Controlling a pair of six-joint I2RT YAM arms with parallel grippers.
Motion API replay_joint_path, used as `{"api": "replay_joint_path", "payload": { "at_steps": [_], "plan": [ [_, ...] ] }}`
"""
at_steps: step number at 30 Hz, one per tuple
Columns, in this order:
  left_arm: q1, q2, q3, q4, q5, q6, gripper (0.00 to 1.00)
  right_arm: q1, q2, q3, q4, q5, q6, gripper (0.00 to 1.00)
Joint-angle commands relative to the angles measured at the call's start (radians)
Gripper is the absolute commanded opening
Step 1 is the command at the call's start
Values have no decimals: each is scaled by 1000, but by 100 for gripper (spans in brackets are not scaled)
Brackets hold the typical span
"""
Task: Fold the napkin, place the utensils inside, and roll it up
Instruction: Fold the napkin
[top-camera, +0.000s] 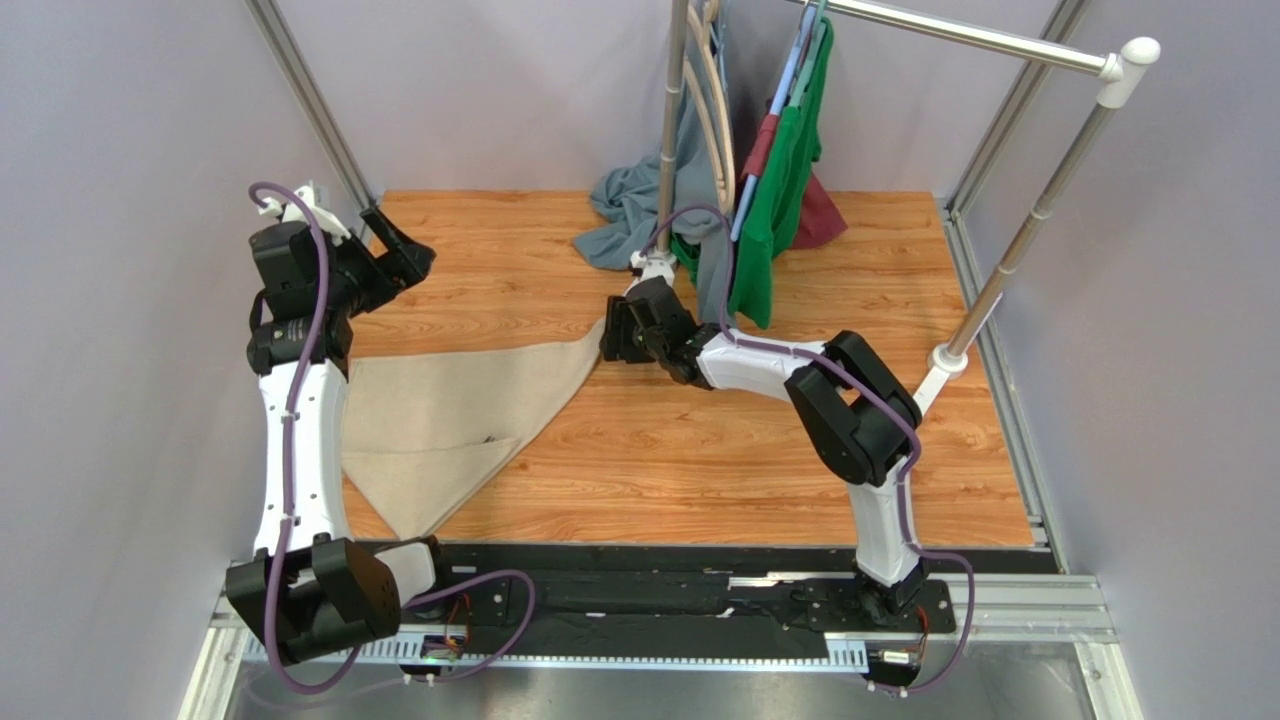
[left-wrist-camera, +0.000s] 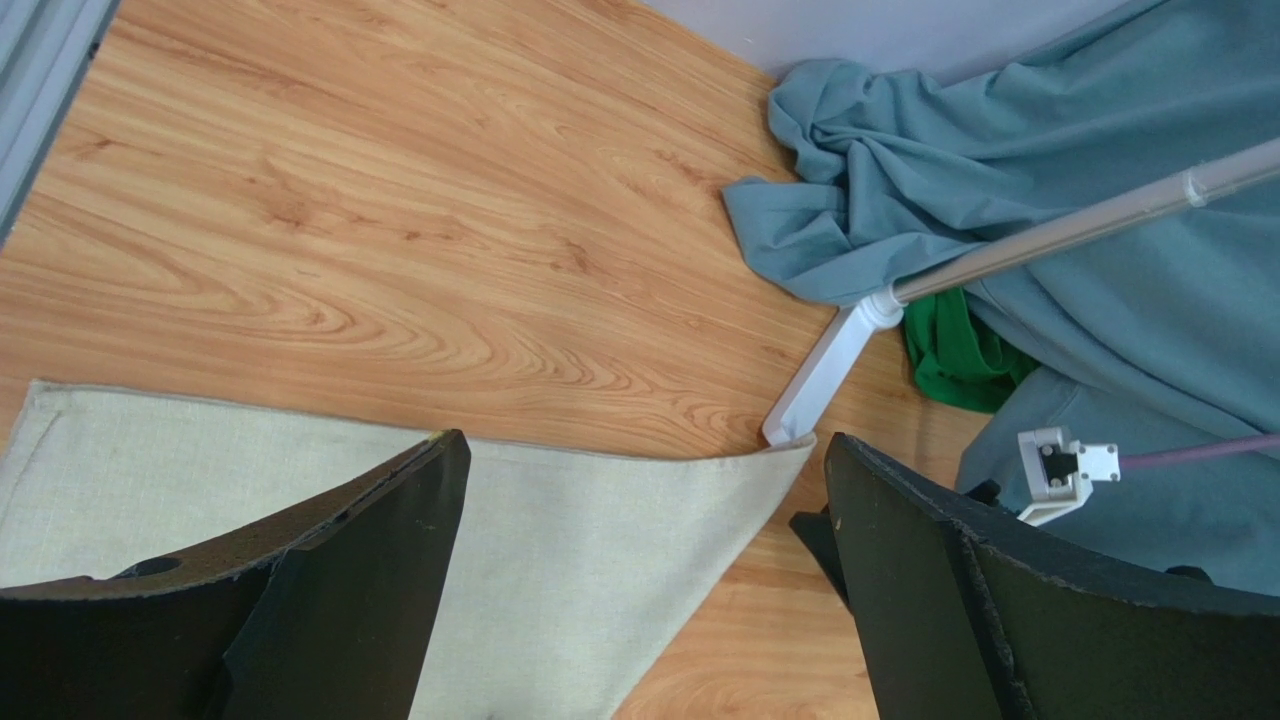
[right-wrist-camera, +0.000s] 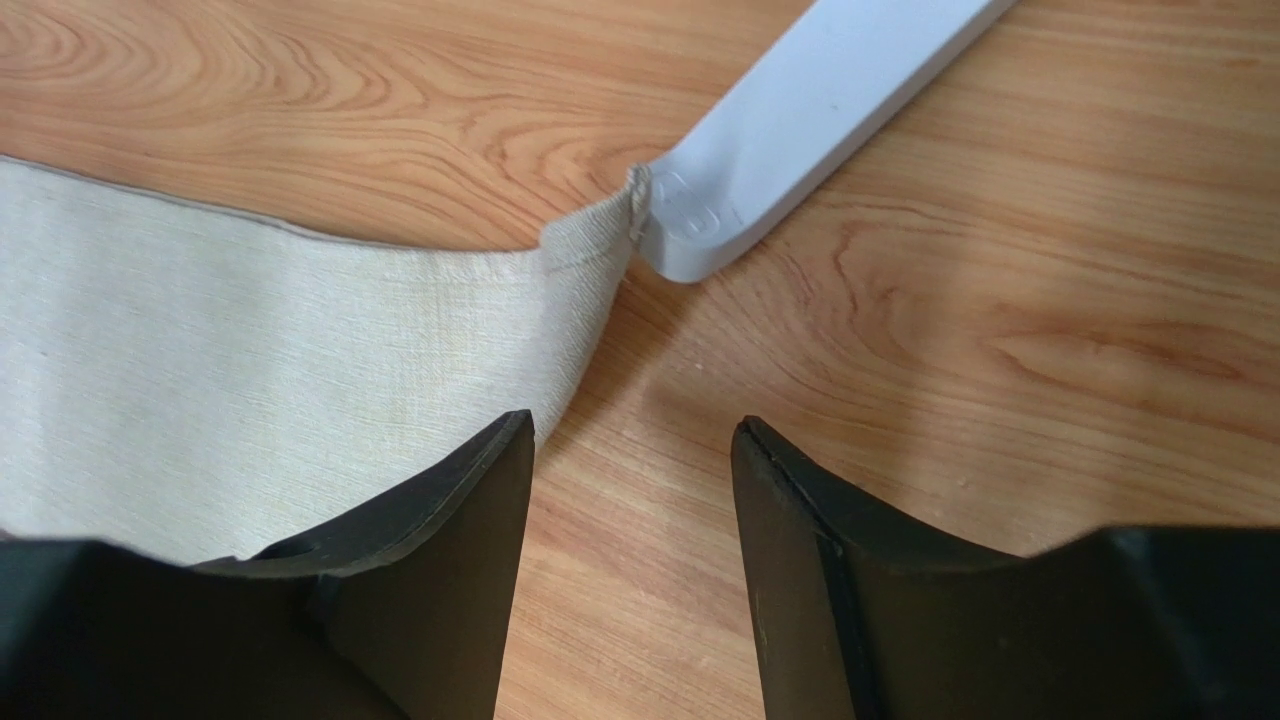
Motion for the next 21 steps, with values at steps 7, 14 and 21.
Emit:
{"api": "replay_joint_path", "payload": {
  "at_steps": [7,14,21],
  "plan": [
    [16,16,5,41,65,-4,98,-2,70,89,121,25,-47,52],
    [21,27,2,46,89,-13,98,-18,101,155,114,36,-73,48],
    [22,33,3,49,108,-18,98,-27,127,180,119,38,-101,46]
  ]
}}
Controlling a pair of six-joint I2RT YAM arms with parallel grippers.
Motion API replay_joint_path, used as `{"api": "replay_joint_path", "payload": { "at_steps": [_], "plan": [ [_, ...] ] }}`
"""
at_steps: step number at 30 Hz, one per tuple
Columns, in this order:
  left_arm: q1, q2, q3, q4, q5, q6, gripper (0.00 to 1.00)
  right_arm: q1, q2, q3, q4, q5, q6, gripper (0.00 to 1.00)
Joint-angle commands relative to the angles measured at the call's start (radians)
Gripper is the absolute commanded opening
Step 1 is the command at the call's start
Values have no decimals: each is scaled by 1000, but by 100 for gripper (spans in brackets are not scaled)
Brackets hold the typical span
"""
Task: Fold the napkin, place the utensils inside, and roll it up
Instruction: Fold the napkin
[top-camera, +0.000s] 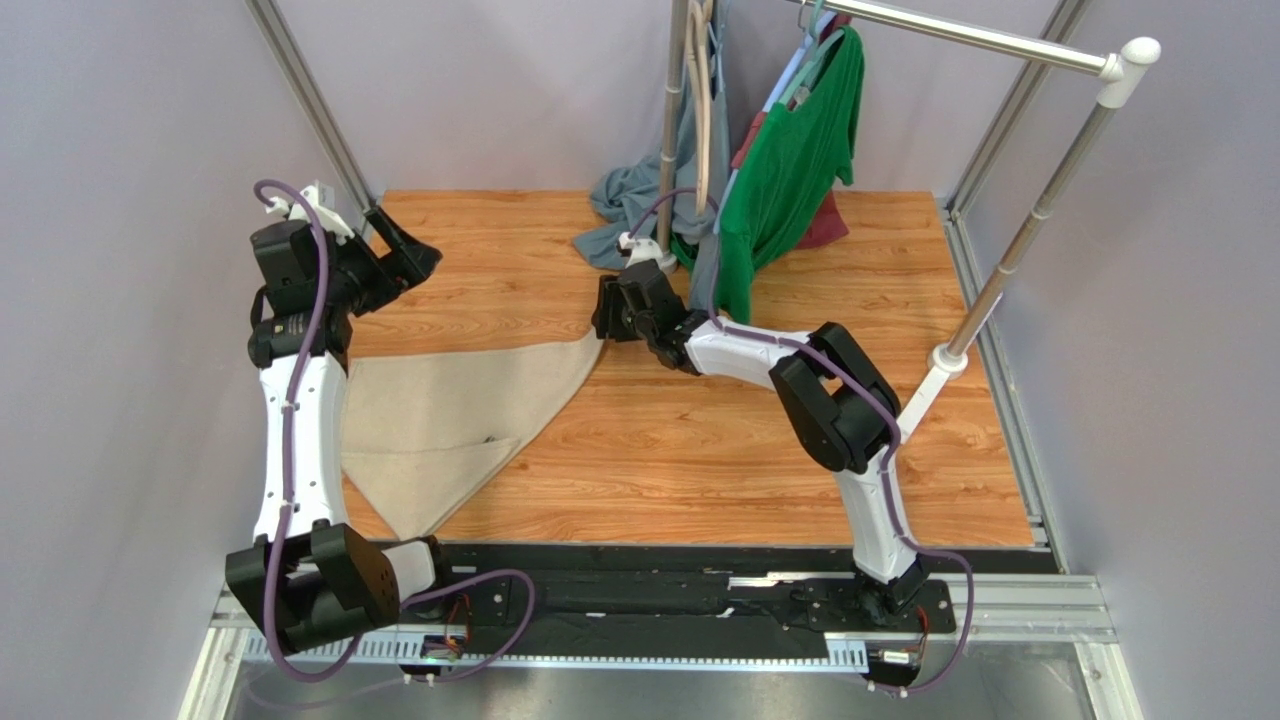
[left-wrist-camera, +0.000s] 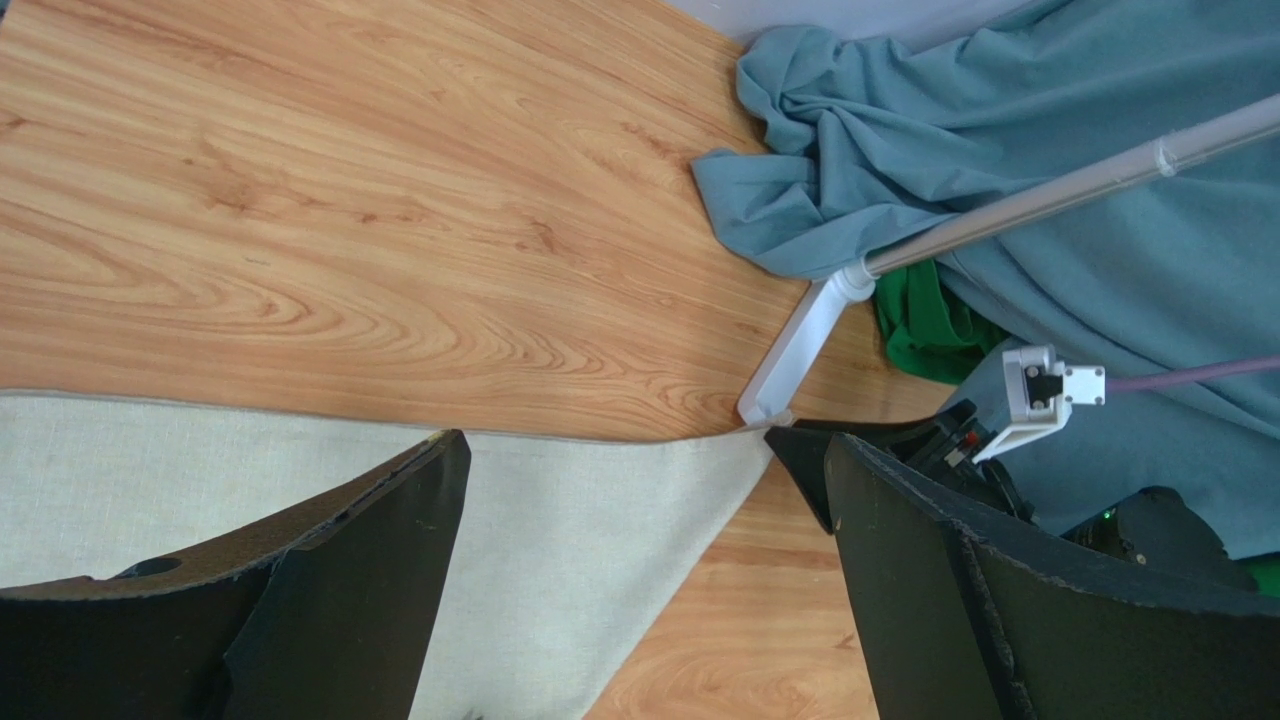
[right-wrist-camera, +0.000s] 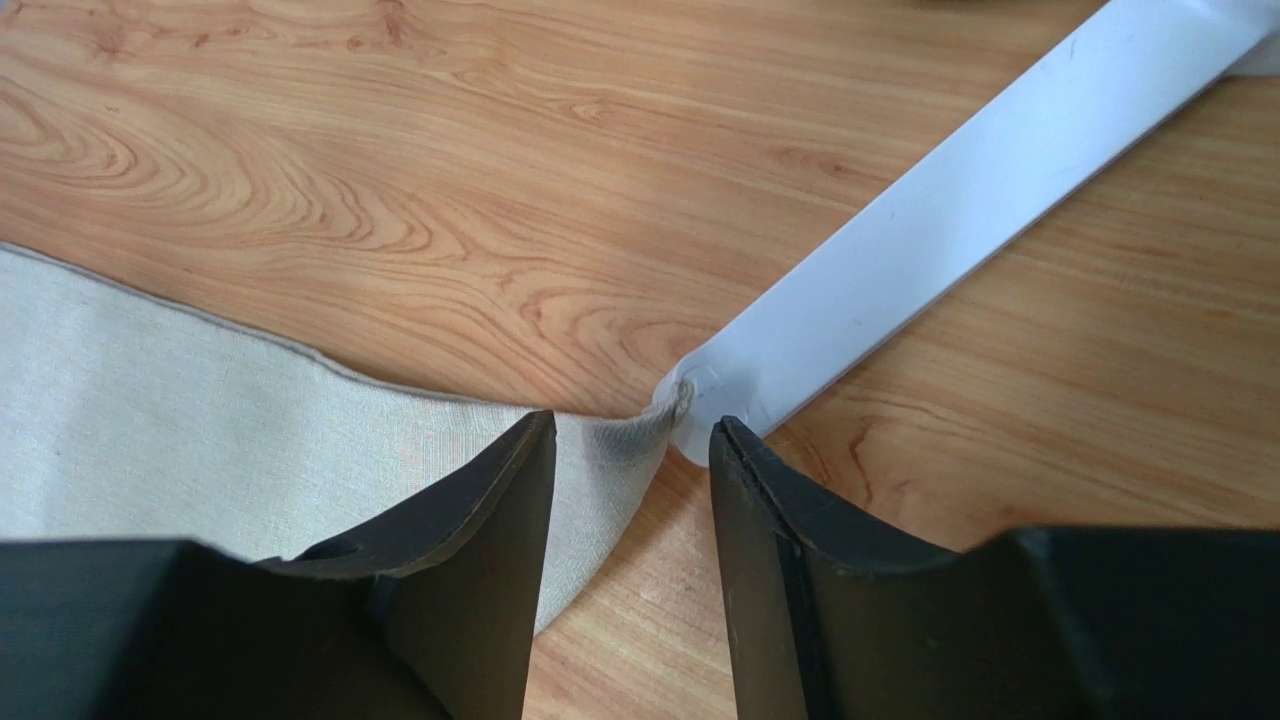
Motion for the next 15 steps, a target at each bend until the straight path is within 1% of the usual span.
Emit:
{"api": "replay_joint_path", "payload": {
  "at_steps": [1,4,13,15],
  "plan": [
    [11,2,3,42,33,-9,98,-14,35,55,48,17,-36,45],
    [11,6,2,44,42,-12,98,-19,56,79,31,0,-44,43],
    [9,16,3,47,63,-18,98,-34,70,85,34,-17,-58,39],
    [9,17,0,50,66,-21,98,-32,72,88,38,-17,-59,36]
  ]
}}
